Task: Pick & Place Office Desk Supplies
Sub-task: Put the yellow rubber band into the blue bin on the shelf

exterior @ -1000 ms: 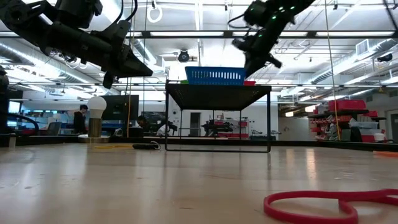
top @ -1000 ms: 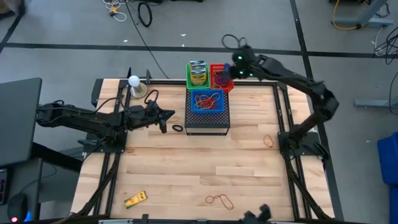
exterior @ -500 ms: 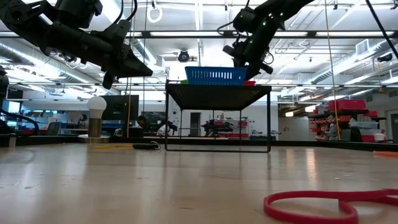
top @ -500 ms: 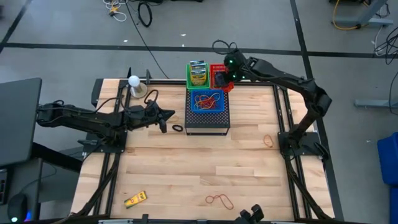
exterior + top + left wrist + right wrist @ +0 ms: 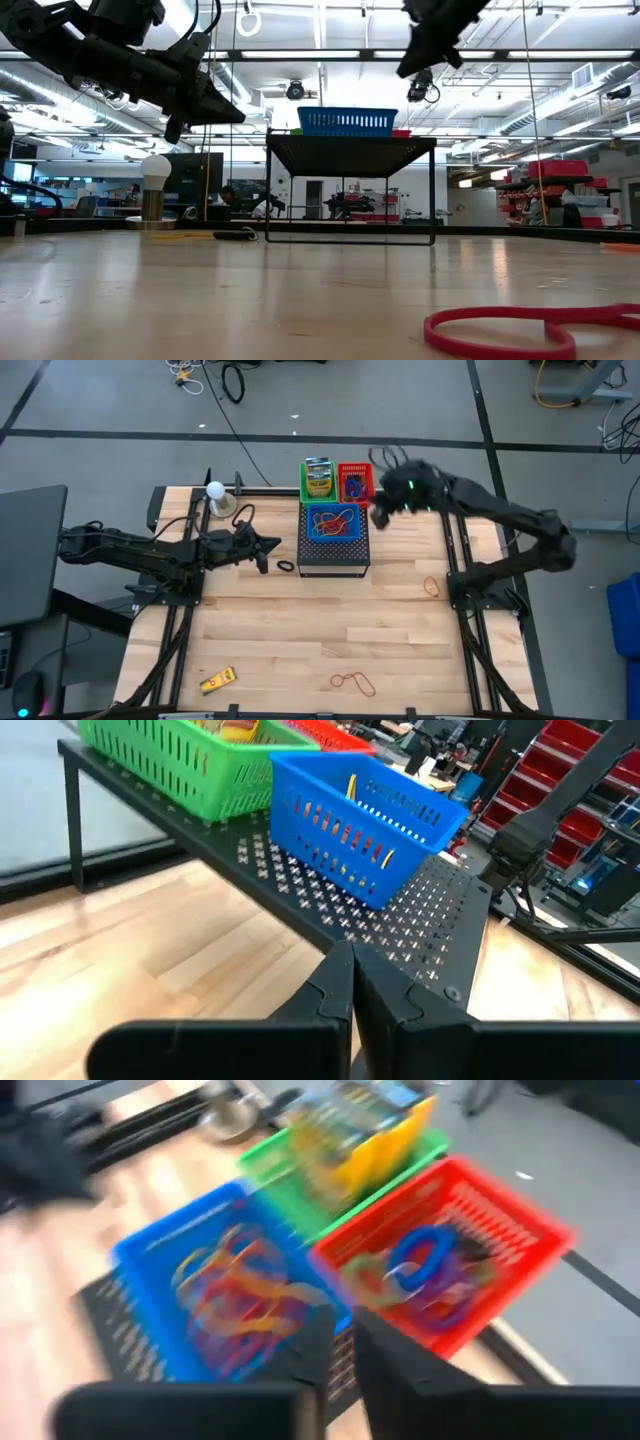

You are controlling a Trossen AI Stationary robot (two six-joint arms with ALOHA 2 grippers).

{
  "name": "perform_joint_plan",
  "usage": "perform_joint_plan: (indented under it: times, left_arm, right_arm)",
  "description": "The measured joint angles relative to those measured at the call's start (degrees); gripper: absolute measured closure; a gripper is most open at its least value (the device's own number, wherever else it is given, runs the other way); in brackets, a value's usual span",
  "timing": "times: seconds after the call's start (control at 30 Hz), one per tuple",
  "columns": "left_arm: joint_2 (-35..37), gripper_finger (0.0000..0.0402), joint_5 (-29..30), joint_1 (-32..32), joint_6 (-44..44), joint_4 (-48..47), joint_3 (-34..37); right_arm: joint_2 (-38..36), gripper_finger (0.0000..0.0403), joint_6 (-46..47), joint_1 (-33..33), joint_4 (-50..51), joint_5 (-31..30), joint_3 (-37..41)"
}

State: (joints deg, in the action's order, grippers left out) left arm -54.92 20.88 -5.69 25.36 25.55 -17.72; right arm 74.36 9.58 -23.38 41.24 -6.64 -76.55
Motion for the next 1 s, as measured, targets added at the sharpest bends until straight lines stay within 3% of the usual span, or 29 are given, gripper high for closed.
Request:
perform_joint_plan:
  times: [0.1, 0.2, 0.33, 0.47, 0.67, 0.83, 1.0]
  left_arm:
    - [0.01, 0.0395, 0.06, -0.02, 0.97, -1.71, 0.00]
    - [0.02, 0.0395, 0.53, -0.02, 3.26, -5.25, -0.08]
    - [0.02, 0.0393, 3.08, 0.00, 8.77, -20.29, -2.47]
    - [-0.36, 0.0376, 5.14, -0.02, 14.01, -35.22, -5.66]
    - [-4.86, 0.0324, 4.05, -0.20, 18.37, -43.21, -7.46]
    - [-10.81, 0.0291, 4.05, -2.07, 22.28, -41.72, -7.48]
    - [-17.00, 0.0287, 3.74, -3.92, 21.93, -35.51, -7.48]
  right_arm:
    - [-5.10, 0.0395, 1.76, 6.69, -3.91, -1.01, 8.96]
    - [-9.43, 0.0388, 6.95, 14.89, -8.56, -4.40, 17.72]
    - [-13.23, 0.0388, 15.67, 25.86, -14.24, -13.03, 26.22]
    - [-14.25, 0.0398, 22.37, 32.86, -17.39, -20.36, 30.06]
    - [-14.00, 0.0390, 24.48, 35.09, -17.49, -24.02, 30.16]
    - [-14.09, 0.0390, 24.04, 35.04, -17.50, -24.80, 30.16]
    - [-14.07, 0.0396, 22.81, 35.04, -17.47, -24.80, 30.16]
